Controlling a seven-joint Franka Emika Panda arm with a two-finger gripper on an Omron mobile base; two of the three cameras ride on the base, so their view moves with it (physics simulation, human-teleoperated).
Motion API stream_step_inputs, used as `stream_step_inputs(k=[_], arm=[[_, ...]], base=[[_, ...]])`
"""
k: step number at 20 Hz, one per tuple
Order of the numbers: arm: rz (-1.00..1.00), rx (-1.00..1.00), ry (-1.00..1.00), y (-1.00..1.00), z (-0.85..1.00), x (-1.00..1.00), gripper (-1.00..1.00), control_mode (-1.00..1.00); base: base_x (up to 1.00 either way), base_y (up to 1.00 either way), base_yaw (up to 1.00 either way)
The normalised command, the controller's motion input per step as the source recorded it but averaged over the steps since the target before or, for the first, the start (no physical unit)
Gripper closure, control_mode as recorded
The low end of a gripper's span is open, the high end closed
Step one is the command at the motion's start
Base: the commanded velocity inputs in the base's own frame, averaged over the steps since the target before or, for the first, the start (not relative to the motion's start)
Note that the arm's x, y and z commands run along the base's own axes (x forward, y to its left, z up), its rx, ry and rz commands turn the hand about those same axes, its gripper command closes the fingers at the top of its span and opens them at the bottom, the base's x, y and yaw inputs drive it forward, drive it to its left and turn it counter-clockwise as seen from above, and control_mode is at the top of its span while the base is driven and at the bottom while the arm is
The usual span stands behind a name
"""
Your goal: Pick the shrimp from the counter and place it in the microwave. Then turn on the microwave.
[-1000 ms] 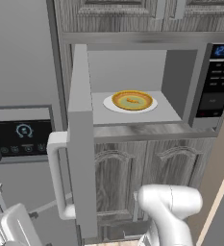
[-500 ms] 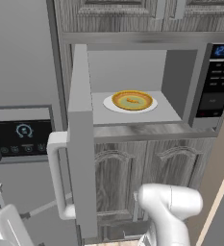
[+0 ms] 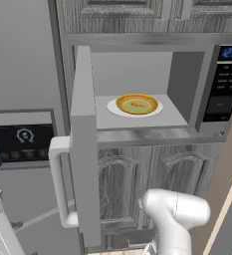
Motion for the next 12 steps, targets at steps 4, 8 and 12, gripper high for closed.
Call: stream_step_inputs(k=[4,8,12], arm=[[-0.10,0.03,0.00,0.34,-0.27,0.07,-1.00,-1.00],[-0.06,0.02,0.00,0.37,-0.30,0.00,-1.00,-1.00],[-0.07,0.04,0.00,0.30,-0.26,0.12,-1.00,-1.00]], base=[[0.00,0.00,0.00],[0.00,0.00,0.00],[0.00,0.00,0.00]])
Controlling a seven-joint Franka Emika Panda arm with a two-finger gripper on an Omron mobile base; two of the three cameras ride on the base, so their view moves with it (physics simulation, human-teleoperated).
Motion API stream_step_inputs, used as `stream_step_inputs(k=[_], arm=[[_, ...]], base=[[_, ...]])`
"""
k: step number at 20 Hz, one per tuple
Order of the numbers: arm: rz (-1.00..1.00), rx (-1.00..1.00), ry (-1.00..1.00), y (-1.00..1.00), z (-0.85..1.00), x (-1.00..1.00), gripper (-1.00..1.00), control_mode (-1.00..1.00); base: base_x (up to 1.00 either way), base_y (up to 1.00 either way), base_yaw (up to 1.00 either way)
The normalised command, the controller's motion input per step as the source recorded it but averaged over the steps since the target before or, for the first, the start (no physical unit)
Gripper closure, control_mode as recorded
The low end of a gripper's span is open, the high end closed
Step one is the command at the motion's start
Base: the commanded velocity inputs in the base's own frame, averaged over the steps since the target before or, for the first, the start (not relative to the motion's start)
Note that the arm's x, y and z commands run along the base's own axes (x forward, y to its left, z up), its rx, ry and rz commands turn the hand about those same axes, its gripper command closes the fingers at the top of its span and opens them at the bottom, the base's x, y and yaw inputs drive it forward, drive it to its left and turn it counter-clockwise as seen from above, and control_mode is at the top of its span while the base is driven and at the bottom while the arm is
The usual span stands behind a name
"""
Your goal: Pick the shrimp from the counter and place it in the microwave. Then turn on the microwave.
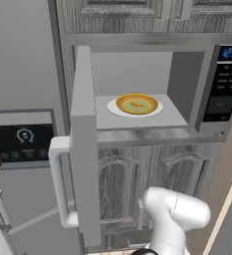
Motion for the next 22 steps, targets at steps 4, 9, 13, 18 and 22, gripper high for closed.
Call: stream_step_inputs(k=[4,9,13,18,22], arm=[[-0.04,0.05,0.00,0.26,-0.28,0.12,-1.00,-1.00],[-0.01,0.06,0.00,0.22,-0.25,0.19,-1.00,-1.00],[0.00,0.07,0.00,0.17,-0.25,0.18,-1.00,-1.00],[0.00,0.09,0.00,0.12,-0.24,0.20,-1.00,-1.00],[0.00,0.11,0.00,0.07,-0.23,0.18,-1.00,-1.00]], base=[[0.00,0.00,0.00],[0.00,0.00,0.00],[0.00,0.00,0.00],[0.00,0.00,0.00],[0.00,0.00,0.00]])
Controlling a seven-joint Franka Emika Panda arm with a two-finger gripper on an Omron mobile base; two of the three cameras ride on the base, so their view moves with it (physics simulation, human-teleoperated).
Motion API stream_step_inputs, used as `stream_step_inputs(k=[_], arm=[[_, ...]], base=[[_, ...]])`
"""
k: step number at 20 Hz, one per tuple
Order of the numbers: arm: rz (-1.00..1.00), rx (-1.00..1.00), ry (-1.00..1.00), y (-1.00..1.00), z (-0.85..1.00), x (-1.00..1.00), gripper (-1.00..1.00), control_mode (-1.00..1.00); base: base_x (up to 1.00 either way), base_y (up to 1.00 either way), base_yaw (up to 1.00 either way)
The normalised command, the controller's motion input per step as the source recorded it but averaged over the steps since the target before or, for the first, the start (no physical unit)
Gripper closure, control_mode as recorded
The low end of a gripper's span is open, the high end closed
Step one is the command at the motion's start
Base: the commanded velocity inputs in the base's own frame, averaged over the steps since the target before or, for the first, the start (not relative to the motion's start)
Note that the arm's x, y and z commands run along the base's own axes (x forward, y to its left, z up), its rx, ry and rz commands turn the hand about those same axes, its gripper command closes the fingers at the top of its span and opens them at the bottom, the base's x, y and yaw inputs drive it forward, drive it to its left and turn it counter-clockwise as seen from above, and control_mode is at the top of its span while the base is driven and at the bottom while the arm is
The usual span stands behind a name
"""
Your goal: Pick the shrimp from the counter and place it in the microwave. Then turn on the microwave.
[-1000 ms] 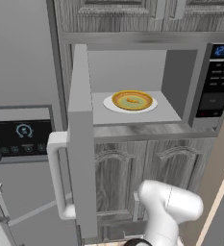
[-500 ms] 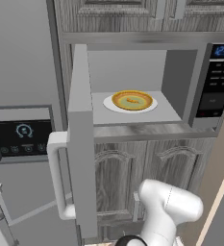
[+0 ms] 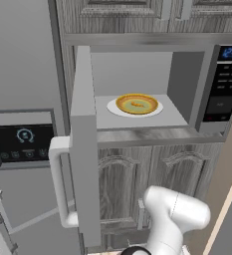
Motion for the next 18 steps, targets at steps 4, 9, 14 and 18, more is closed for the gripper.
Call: stream_step_inputs(k=[4,9,14,18], arm=[[0.00,0.10,0.00,0.14,-0.22,0.11,-1.00,-1.00],[0.00,0.08,0.00,0.20,-0.19,0.06,-1.00,-1.00],[0.00,0.04,-0.03,0.26,-0.20,-0.04,-1.00,-1.00],[0.00,0.05,-0.05,0.32,-0.18,0.00,-1.00,-1.00]], base=[[0.00,0.00,0.00],[0.00,0.00,0.00],[0.00,0.00,0.00],[0.00,0.00,0.00]])
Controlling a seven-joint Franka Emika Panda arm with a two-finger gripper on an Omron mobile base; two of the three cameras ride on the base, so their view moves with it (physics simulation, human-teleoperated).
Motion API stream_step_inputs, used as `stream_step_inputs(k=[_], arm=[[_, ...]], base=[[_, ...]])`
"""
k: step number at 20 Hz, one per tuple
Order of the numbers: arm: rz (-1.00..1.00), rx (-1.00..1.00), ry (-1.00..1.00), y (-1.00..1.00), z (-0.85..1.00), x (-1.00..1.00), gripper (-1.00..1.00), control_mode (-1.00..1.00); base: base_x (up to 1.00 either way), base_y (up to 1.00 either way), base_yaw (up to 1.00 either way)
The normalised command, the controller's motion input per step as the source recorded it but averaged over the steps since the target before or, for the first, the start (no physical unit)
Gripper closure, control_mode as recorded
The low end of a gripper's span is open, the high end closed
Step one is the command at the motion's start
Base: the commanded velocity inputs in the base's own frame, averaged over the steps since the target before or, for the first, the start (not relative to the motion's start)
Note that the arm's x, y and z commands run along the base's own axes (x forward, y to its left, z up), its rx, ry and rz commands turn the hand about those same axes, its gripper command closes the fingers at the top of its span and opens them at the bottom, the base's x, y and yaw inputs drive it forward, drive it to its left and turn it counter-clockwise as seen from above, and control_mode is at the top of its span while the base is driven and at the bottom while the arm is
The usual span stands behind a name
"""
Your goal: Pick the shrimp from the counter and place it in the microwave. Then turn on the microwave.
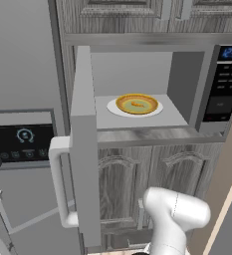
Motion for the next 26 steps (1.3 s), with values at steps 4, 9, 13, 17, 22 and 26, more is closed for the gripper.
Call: stream_step_inputs(k=[4,9,13,17,22,26], arm=[[0.00,0.06,-0.02,0.32,-0.21,0.01,-1.00,-1.00],[0.00,0.06,-0.01,0.36,-0.23,0.00,-1.00,-1.00],[0.00,0.09,0.00,0.36,-0.22,0.00,-1.00,-1.00],[-0.02,0.10,-0.02,0.36,-0.20,0.00,-1.00,-1.00],[-0.10,0.12,-0.01,0.28,-0.19,0.02,-1.00,-1.00],[-0.17,0.12,0.00,0.18,-0.18,0.04,-1.00,-1.00]], base=[[0.00,0.00,0.00],[0.00,0.00,0.00],[0.00,0.00,0.00],[0.00,0.00,0.00],[0.00,0.00,0.00],[0.00,0.00,0.00]])
